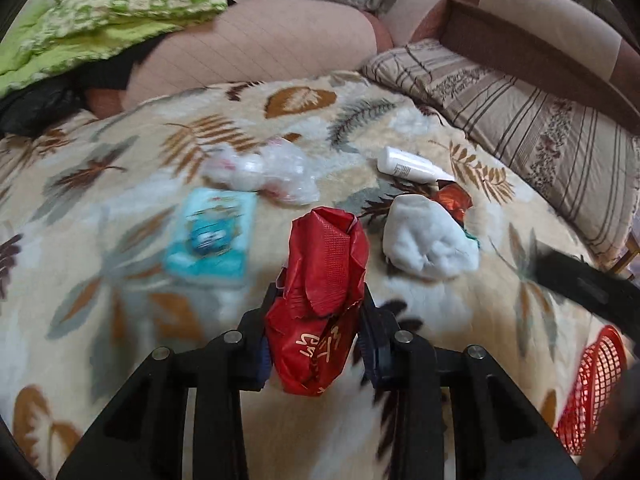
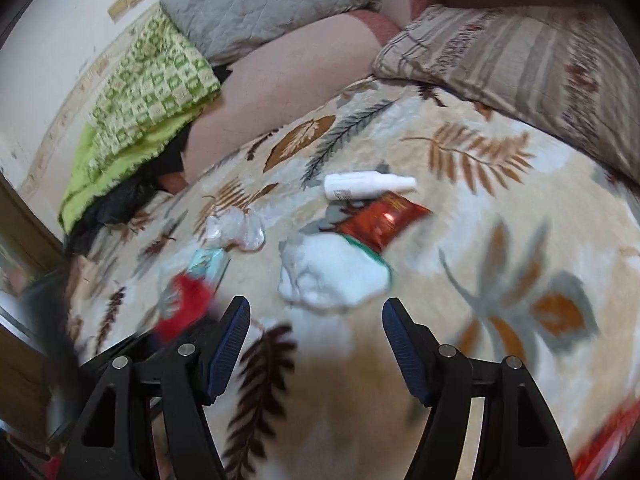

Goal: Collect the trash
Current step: 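Grasp the red bag with the left tool while the right tool grasps the white glove, then hold the red bag and white glove raised above the bed with both tools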

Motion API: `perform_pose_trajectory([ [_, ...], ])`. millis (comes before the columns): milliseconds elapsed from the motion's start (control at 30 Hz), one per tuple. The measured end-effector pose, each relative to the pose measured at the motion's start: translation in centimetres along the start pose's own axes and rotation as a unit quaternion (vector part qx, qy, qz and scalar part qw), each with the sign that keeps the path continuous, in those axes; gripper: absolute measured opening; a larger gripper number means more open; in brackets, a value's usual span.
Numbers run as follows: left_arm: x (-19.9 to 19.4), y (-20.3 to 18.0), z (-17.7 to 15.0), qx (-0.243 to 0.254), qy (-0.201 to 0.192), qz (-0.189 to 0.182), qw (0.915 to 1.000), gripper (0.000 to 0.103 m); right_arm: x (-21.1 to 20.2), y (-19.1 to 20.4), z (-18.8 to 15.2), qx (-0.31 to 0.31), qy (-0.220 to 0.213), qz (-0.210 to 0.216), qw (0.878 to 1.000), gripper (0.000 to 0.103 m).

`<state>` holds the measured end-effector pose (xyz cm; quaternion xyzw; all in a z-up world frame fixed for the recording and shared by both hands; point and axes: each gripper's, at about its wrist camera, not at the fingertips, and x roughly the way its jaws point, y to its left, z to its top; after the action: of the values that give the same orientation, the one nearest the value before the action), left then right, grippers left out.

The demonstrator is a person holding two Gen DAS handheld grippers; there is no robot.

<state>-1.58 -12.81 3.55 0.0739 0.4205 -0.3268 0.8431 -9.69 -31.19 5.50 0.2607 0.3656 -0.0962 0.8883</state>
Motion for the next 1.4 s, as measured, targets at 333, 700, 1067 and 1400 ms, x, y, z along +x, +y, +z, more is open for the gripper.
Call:
perform_pose_trajectory([
  [333,-7.3,3.1,-5.1,-0.012,-0.023,0.028,0.9993,0.034,6.1,2.1,-0.6,-0.036,0.023,-0.050,0.998,0.034],
  [700,-9.9,2.3,-9.5,-0.032,-0.049,0.055,0.9968,0.034,-4.3,5.2,-8.1,-0.049,-0.045,-0.018,0.998,0.028],
  [1067,-8.9,1.5,-10.0,0.006,-0.083,0.110,0.9904,0.034,-5.5,6.1,-10.8,-0.099,-0.051,-0.047,0.993,0.028],
  [1400,-8.9,1.1,-10.1,0.026,-0.093,0.129,0.9869,0.034,-5.8,7.1,-11.2,-0.124,-0.059,-0.043,0.990,0.028],
])
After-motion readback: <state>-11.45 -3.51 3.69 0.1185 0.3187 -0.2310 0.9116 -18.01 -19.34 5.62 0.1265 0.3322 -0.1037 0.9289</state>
